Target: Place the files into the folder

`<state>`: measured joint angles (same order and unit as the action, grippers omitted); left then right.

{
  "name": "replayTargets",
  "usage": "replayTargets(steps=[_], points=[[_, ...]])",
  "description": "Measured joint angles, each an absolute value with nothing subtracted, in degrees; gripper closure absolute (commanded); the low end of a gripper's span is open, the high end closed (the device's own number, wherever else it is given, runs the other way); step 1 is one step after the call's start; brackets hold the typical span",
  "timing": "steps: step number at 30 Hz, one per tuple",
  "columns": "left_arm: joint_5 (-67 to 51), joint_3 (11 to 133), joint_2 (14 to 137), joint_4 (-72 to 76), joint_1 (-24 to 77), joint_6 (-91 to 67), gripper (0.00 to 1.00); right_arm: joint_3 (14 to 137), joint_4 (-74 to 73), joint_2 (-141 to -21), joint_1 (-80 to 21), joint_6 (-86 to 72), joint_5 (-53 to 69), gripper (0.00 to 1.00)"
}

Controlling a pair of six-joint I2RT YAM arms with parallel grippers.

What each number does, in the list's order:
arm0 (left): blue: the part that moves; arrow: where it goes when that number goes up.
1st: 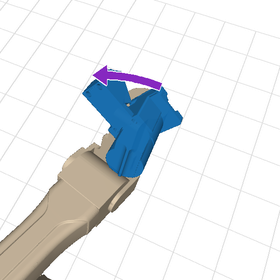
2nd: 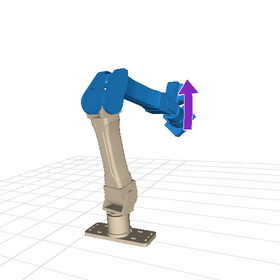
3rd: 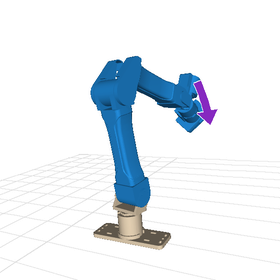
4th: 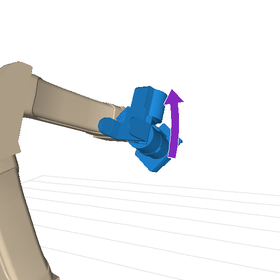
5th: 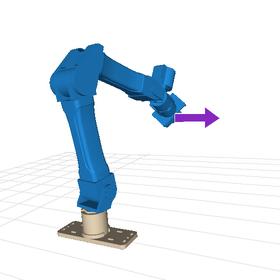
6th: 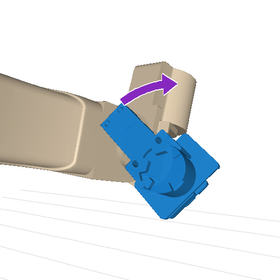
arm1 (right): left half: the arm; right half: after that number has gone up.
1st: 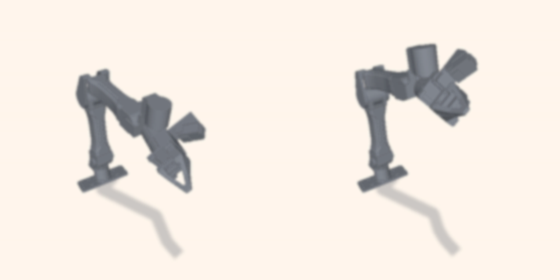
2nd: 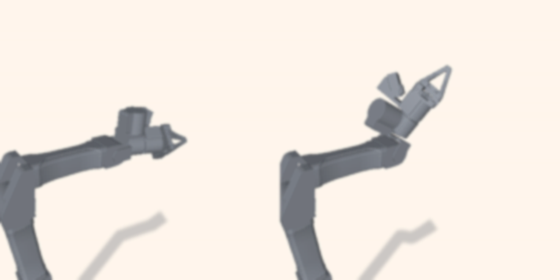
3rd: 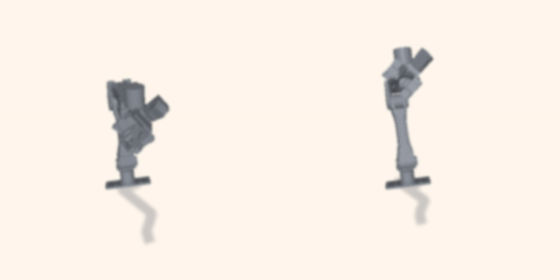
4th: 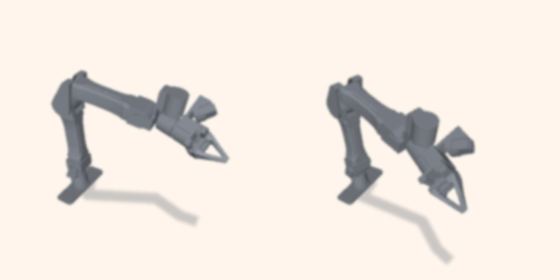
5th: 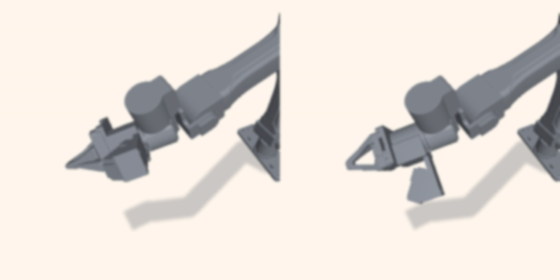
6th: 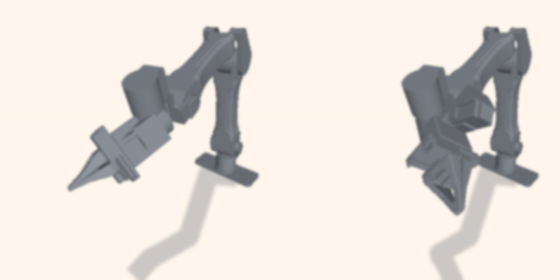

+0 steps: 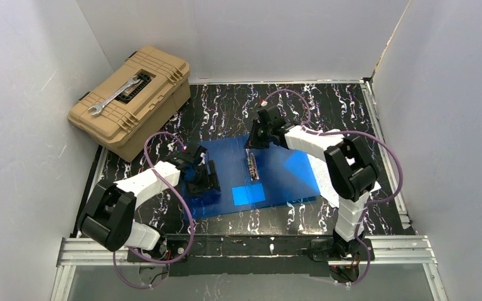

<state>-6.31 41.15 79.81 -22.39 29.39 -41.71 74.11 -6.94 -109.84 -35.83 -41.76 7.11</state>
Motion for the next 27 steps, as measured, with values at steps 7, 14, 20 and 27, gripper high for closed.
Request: replayTargets(steps=[7,14,20,27], points=[[-5.8,41.1,77.7,-25.2,29.4,-40.8,0.21,74.0,-14.3,-99.8,-35.7,-38.0,2.9,0.71],[-6.9,42.4,72.2,-27.4,29.4,-39.6,0.16,69.8,-21.5,-84.6,-35.7,-34.8,-6.4,0.44],[-9.0,45.0,67.0,-29.7,29.4,-38.1,0.14,65.8,-31.0,-75.4,-35.7,-32.8,-16.6,0.14],[-12.5,48.5,60.1,-34.5,29.4,-35.2,0.08,61.9,-42.2,-67.3,-34.9,-33.2,-28.0,0.01]])
